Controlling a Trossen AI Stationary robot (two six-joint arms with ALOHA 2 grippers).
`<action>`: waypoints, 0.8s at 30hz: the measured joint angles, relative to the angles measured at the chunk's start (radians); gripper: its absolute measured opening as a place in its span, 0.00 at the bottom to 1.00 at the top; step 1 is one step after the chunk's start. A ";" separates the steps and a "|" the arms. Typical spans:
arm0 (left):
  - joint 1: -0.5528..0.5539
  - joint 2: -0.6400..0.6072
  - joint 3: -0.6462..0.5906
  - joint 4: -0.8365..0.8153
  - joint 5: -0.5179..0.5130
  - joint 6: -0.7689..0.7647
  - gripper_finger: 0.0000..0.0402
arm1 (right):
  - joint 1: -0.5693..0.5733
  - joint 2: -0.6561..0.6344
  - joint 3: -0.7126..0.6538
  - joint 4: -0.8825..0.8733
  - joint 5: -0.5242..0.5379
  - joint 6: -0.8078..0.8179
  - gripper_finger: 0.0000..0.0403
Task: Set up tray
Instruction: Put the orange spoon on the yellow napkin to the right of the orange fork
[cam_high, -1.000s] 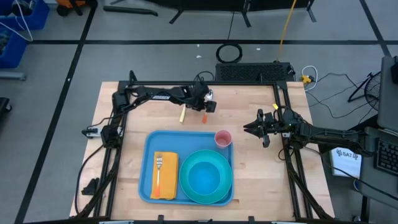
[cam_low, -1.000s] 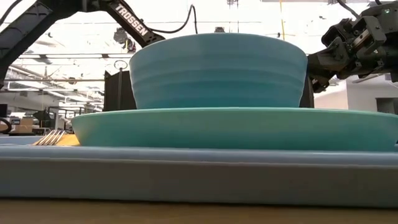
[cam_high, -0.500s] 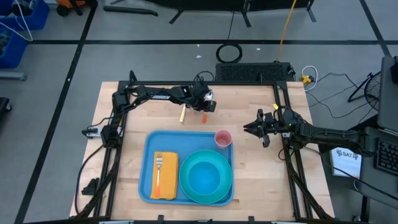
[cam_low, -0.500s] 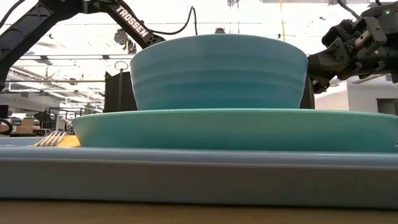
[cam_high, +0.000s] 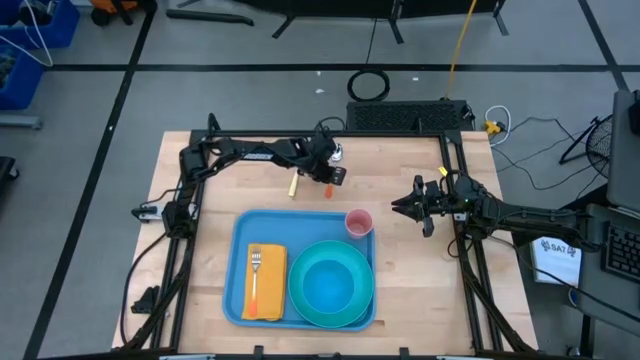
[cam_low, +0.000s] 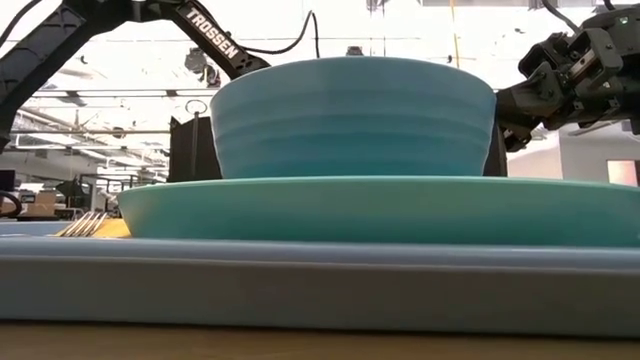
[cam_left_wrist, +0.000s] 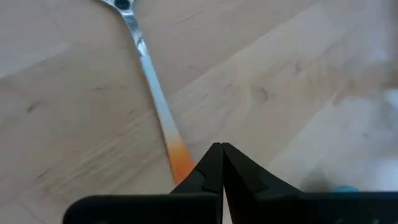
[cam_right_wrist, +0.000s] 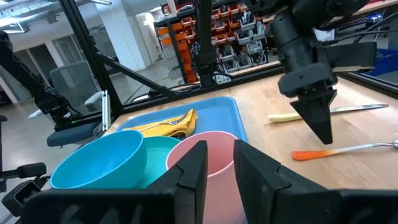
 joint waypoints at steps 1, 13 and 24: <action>0.004 0.000 0.000 0.000 0.013 0.002 0.01 | 0.000 0.000 0.000 0.000 0.000 0.000 0.17; 0.037 -0.005 0.071 -0.125 0.153 0.022 0.00 | 0.000 0.000 0.000 -0.001 0.000 0.001 0.17; 0.031 -0.004 0.208 -0.317 0.241 0.080 0.00 | 0.000 0.000 0.000 -0.001 0.000 0.001 0.17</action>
